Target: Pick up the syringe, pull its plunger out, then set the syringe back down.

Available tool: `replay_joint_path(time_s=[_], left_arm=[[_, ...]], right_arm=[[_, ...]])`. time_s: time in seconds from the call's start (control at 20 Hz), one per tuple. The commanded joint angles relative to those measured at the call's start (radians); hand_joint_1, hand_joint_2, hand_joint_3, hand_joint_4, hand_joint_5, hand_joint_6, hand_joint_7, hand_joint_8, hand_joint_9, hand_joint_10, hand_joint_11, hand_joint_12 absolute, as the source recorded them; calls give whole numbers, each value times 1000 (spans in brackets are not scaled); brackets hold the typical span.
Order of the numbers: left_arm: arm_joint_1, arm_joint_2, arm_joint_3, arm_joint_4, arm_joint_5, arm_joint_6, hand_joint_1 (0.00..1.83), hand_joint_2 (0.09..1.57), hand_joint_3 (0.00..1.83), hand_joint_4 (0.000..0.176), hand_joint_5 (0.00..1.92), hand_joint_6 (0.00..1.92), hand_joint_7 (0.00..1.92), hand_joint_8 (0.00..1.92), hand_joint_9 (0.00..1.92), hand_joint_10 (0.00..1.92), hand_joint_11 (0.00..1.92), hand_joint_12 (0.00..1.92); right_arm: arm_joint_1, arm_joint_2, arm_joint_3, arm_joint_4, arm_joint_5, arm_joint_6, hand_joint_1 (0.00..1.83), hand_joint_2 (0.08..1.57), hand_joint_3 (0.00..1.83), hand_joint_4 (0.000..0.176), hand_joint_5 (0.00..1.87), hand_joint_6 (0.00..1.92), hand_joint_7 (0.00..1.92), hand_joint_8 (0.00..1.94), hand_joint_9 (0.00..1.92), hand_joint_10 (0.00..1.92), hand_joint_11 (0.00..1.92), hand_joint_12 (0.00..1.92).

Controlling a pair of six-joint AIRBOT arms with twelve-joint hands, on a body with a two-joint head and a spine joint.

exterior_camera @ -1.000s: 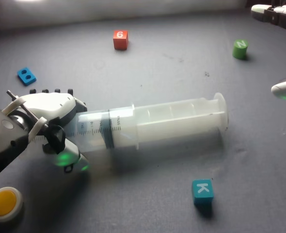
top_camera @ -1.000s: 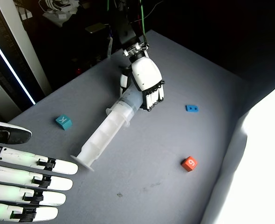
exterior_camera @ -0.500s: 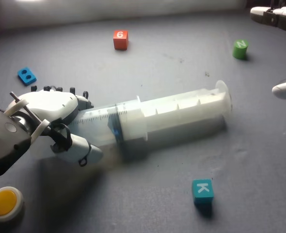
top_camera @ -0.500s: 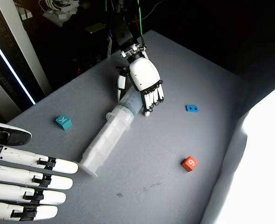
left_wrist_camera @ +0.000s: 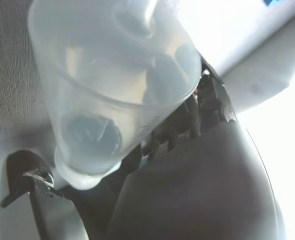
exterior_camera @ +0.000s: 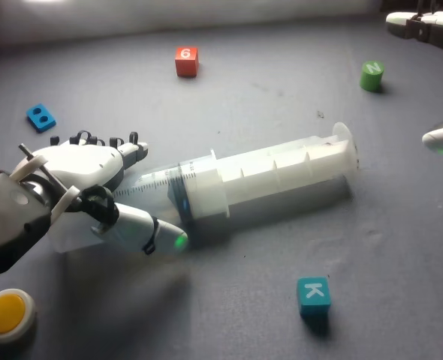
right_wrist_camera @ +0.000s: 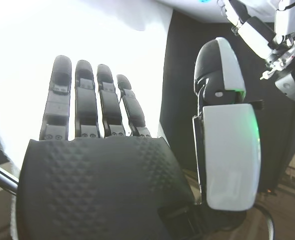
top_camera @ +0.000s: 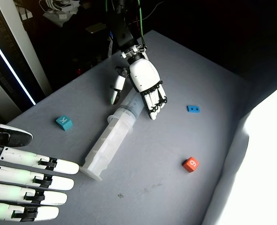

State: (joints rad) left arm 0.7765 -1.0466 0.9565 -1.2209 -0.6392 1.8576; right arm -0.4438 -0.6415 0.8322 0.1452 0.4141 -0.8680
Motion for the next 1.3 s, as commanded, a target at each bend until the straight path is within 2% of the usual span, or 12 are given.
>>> replay_joint_path(time_s=[0.0, 0.6, 0.7, 0.75, 0.8, 0.85, 0.9, 0.95, 1.05, 1.1, 1.2, 1.25], left_arm=[[-19, -4, -1, 46, -59, 4, 423, 768, 0, 0, 55, 1, 199, 2, 239, 2, 0, 601], [-260, 60, -43, -73, 76, 271, 341, 870, 7, 0, 173, 13, 325, 16, 354, 28, 0, 802], [-299, 77, -64, -101, 83, 317, 306, 843, 0, 0, 307, 48, 445, 46, 441, 56, 0, 1024], [-316, 82, -72, -112, 93, 331, 322, 932, 0, 0, 354, 143, 424, 276, 322, 538, 0, 1250], [-333, 86, -79, -130, 108, 354, 454, 1046, 0, 0, 99, 1069, 164, 1206, 128, 1422, 0, 1780], [-349, 90, -85, -146, 122, 375, 556, 1118, 6, 0, 19, 1589, 49, 1676, 76, 1809, 41, 1893], [-368, 98, -94, -165, 135, 397, 650, 1144, 8, 0, 3, 1855, 103, 1872, 196, 1899, 216, 1915], [-386, 106, -104, -177, 143, 414, 640, 1143, 2, 0, 240, 1908, 363, 1911, 430, 1917, 513, 1920], [-421, 126, -120, -226, 177, 478, 550, 1221, 8, 0, 1028, 1920, 1208, 1921, 1195, 1921, 1171, 1921], [-435, 135, -125, -251, 198, 510, 550, 1221, 8, 0, 1028, 1920, 1208, 1921, 1195, 1921, 1171, 1921], [-458, 151, -133, -276, 231, 547, 757, 1309, 19, 0, 1314, 1921, 1580, 1921, 1655, 1921, 1650, 1921], [-472, 157, -137, -298, 247, 578, 757, 1309, 19, 0, 1314, 1921, 1580, 1921, 1655, 1921, 1650, 1921]], right_arm=[[4, 4, -1, 1, 123, 5, 796, 1043, 0, 0, 57, 0, 143, 0, 155, 0, 0, 483], [0, 4, -1, -14, 132, 5, 732, 1025, 0, 0, 112, 5, 170, 5, 181, 7, 0, 516], [-1, 4, -1, -19, 134, 5, 638, 1006, 0, 0, 210, 10, 299, 9, 329, 25, 0, 872], [-1, 4, -1, -22, 135, 5, 520, 1027, 2, 0, 253, 11, 367, 12, 404, 35, 0, 1055], [-2, 4, -1, -22, 135, 5, 503, 1024, 1, 0, 422, 35, 504, 162, 449, 417, 91, 1321], [-2, 4, -1, -22, 136, 5, 464, 1039, 3, 0, 486, 203, 324, 858, 287, 1099, 120, 1593], [-2, 4, -1, -23, 136, 5, 547, 1021, 0, 0, 266, 1345, 234, 1701, 273, 1757, 259, 1855], [-2, 4, -2, -25, 136, 5, 535, 1038, 4, 0, 249, 1806, 326, 1893, 405, 1888, 406, 1908], [-3, 4, -2, -26, 137, 5, 526, 1056, 4, 0, 378, 1916, 493, 1939, 562, 1920, 594, 1920], [-3, 4, -3, -27, 137, 5, 526, 1056, 4, 0, 378, 1916, 493, 1939, 562, 1920, 594, 1920], [-4, 4, -3, -27, 138, 5, 467, 1154, 13, 0, 1302, 1921, 1391, 1941, 1439, 1921, 1481, 1921], [-4, 4, -3, -28, 138, 5, 467, 1154, 13, 0, 1302, 1921, 1391, 1941, 1439, 1921, 1481, 1921]])
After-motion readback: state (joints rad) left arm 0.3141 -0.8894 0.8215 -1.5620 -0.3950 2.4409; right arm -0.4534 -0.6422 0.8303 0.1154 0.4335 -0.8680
